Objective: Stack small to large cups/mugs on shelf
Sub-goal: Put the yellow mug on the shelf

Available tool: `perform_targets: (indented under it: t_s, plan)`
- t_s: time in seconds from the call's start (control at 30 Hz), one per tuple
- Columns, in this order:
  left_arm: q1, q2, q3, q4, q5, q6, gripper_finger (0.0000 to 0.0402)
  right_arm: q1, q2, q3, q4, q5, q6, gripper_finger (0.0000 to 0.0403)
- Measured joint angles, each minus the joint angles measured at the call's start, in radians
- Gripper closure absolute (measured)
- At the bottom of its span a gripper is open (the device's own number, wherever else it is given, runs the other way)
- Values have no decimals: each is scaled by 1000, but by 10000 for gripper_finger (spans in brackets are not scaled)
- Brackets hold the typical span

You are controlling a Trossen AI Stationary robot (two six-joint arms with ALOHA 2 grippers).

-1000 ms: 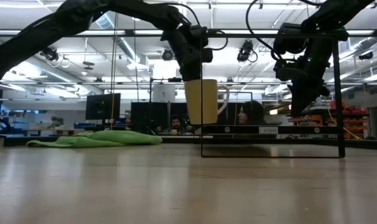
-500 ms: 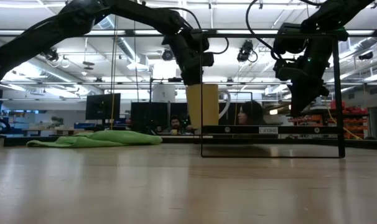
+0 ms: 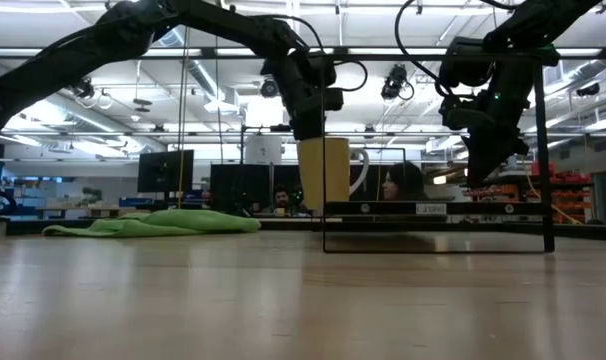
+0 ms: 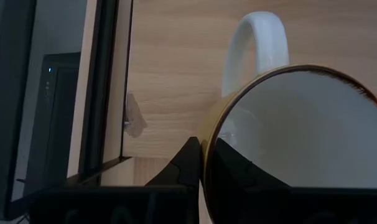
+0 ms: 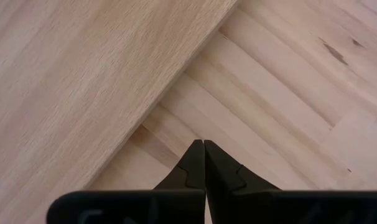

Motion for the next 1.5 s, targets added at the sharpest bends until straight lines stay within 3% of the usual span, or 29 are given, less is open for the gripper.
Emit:
perform_targets:
  t_s: [0.23, 0.7, 1.17, 1.3, 1.5]
  plan:
    - [0, 0, 7, 8, 0, -17, 337, 0, 0, 0, 0, 0, -7, 398]
    - [0, -9, 8, 34, -29, -35, 332, 0, 0, 0, -1, 0, -7, 400]
    - [8, -146, 8, 33, -80, -139, 291, 0, 0, 0, -1, 0, -18, 400]
    - [34, -216, 8, -52, -116, -228, 290, 0, 0, 0, -1, 0, -25, 399]
    - [87, -244, 0, -317, -127, -399, 301, 0, 0, 0, -2, 0, -37, 401]
